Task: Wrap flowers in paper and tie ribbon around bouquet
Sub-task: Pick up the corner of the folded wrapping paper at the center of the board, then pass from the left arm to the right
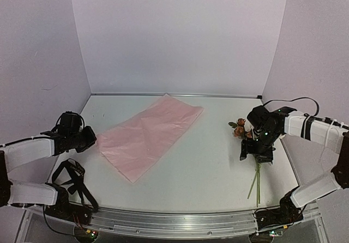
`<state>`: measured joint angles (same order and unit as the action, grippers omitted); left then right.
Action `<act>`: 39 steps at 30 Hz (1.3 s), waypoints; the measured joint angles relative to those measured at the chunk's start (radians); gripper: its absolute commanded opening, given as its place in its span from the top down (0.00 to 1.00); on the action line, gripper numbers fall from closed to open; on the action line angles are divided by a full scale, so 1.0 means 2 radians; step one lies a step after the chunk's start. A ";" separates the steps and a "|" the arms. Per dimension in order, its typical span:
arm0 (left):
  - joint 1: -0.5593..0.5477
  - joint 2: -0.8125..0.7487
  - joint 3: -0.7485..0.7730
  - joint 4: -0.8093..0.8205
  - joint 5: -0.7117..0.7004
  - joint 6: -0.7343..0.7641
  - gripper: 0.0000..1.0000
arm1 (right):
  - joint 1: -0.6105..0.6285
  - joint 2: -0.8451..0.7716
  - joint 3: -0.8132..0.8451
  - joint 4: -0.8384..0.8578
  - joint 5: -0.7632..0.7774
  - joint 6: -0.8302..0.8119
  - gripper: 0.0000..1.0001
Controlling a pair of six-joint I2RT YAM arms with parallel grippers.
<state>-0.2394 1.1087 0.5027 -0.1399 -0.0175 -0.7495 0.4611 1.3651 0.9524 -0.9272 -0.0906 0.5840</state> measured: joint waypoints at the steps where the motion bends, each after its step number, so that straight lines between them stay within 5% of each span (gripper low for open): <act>1: 0.000 -0.005 0.004 -0.003 0.004 0.005 1.00 | 0.000 0.000 0.000 0.000 0.000 0.001 0.21; 7: -0.033 -0.021 0.039 -0.008 0.049 0.040 1.00 | 0.003 0.000 0.000 0.008 -0.002 0.009 0.19; 13: -0.152 0.004 0.129 0.007 0.112 0.099 1.00 | 0.007 0.013 0.000 0.035 -0.018 0.033 0.18; 26: -0.396 0.293 0.309 0.024 0.245 0.217 1.00 | 0.014 0.038 -0.033 0.162 -0.054 0.125 0.11; 32: -0.414 0.318 0.307 0.020 0.258 0.229 1.00 | 0.024 0.052 -0.002 0.211 -0.116 0.131 0.09; 39: -0.414 0.253 0.266 0.045 0.247 0.218 1.00 | 0.077 0.075 0.055 0.241 -0.156 0.114 0.09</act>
<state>-1.0664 1.6146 1.0338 -0.0489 0.4771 -0.3130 0.6160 1.5151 1.0617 -0.4458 -0.4022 0.8127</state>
